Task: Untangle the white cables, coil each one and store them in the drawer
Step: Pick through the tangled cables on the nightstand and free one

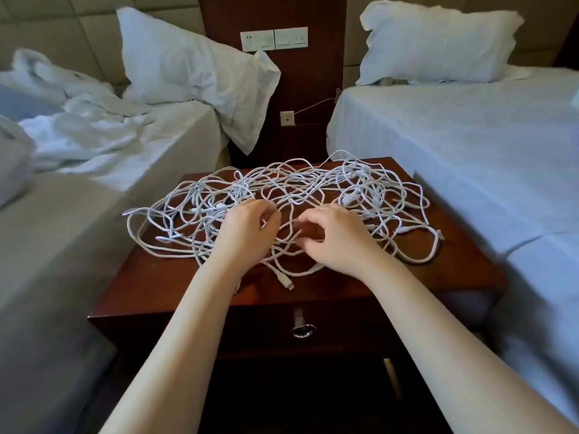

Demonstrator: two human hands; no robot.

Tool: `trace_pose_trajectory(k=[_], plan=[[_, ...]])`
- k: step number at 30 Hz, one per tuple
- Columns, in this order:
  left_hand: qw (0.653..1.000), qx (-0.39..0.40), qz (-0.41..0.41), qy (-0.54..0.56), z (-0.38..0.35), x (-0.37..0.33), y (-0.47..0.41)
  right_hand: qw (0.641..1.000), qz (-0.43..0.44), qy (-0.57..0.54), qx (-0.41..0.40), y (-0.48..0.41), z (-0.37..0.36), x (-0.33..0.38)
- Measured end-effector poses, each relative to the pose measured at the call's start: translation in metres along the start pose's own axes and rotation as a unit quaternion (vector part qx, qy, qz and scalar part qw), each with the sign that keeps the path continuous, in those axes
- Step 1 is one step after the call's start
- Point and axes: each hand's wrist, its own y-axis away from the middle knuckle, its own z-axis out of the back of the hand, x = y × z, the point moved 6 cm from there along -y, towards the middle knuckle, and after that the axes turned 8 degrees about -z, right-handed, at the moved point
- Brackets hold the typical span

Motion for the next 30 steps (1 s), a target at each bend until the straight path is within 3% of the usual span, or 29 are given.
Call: trace_pose_trajectory(k=[9, 14, 19, 23, 30], plan=[[0.997, -0.035, 0.016, -0.061, 0.037, 0.022, 0.003, 0.997, 0.02, -0.018, 0.075, -0.008, -0.026, 0.035], [0.994, 0.035, 0.008, -0.106, 0.033, 0.027, 0.007, 0.995, 0.025, 0.095, -0.009, -0.009, -0.033, 0.048], [0.994, 0.045, 0.013, -0.103, 0.03, 0.026, 0.009, 0.994, -0.014, 0.106, -0.005, -0.008, -0.027, 0.043], [0.997, 0.038, 0.022, -0.07, 0.022, 0.021, 0.01, 0.996, -0.032, 0.074, -0.037, 0.005, -0.004, 0.03], [0.994, -0.054, -0.016, -0.091, 0.022, -0.006, 0.007, 0.976, -0.067, -0.068, -0.198, 0.03, 0.028, -0.011]])
